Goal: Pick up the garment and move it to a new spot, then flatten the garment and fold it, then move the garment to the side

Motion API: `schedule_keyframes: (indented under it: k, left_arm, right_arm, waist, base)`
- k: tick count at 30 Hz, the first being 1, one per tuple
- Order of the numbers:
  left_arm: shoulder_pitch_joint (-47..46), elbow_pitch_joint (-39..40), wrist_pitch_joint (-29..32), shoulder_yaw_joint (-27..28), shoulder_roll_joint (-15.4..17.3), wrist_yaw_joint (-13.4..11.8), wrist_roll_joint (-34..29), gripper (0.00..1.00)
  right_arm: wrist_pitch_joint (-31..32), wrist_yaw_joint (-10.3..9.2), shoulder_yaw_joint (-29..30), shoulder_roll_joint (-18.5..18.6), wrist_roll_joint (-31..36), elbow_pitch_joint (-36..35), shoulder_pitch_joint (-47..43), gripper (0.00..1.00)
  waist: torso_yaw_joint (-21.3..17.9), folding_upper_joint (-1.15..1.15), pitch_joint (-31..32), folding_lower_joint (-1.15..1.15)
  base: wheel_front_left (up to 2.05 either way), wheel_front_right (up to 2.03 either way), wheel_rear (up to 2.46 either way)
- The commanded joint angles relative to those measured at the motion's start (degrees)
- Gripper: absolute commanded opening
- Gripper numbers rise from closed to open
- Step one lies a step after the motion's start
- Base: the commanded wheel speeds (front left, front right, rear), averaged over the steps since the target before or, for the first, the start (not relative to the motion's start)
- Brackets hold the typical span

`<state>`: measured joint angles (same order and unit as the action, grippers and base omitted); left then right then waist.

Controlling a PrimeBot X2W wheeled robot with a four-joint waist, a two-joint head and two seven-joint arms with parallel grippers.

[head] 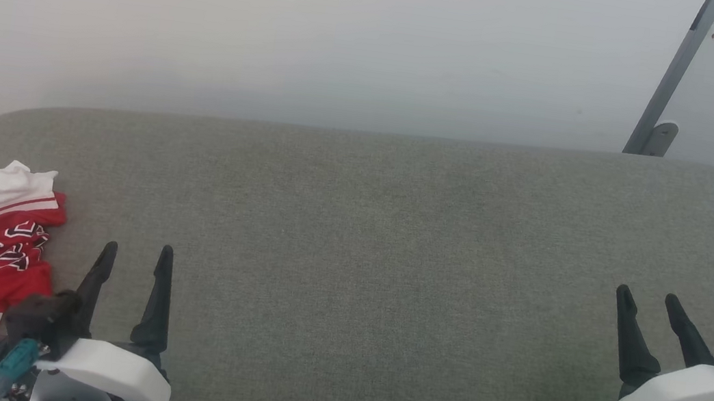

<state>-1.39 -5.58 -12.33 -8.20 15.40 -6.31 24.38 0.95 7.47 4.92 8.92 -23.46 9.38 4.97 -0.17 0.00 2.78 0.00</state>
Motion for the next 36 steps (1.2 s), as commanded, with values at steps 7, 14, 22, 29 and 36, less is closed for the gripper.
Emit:
schedule_keyframes:
  k: [7, 14, 22, 29, 36]
  left_arm:
    - [0.62, 0.99, -1.19, -0.52, 0.73, -0.68, -3.20, 1.00]
    - [0.93, 1.67, -2.11, -0.82, 1.30, -0.64, -5.37, 1.00]
    - [1.07, 1.87, -2.89, -1.57, 1.81, -0.92, -7.64, 1.00]
    - [0.96, 1.55, -2.96, -1.72, 1.88, -0.69, -7.07, 1.00]
    - [0.83, 0.83, -2.91, -1.67, 1.26, -0.73, -5.73, 1.00]
  right_arm:
    - [-0.79, 0.04, -0.11, 0.46, 3.35, -0.92, 0.26, 1.00]
    - [-1.39, 0.04, -0.41, 0.83, 6.12, -1.19, 0.34, 1.00]
    - [-1.85, 0.03, -0.64, 1.15, 8.83, -1.30, 0.42, 1.00]
    - [-2.17, 0.03, -0.91, 1.22, 9.01, -1.28, 0.52, 1.00]
    - [-2.70, 0.03, -1.09, 1.43, 8.70, -1.06, 0.18, 1.00]
  waist:
    - [0.04, 0.00, 0.27, 0.00]
    - [0.11, 0.00, 0.44, 0.00]
    - [0.15, 0.00, 0.70, 0.00]
    - [0.14, 0.00, 0.75, 0.00]
    - [0.60, 0.00, 0.98, 0.00]
  base:
    - [0.00, 0.00, 0.00]
    - [0.00, 0.00, 0.00]
    - [0.00, 0.00, 0.00]
    - [0.00, 0.00, 0.00]
    - [0.00, 0.00, 0.00]
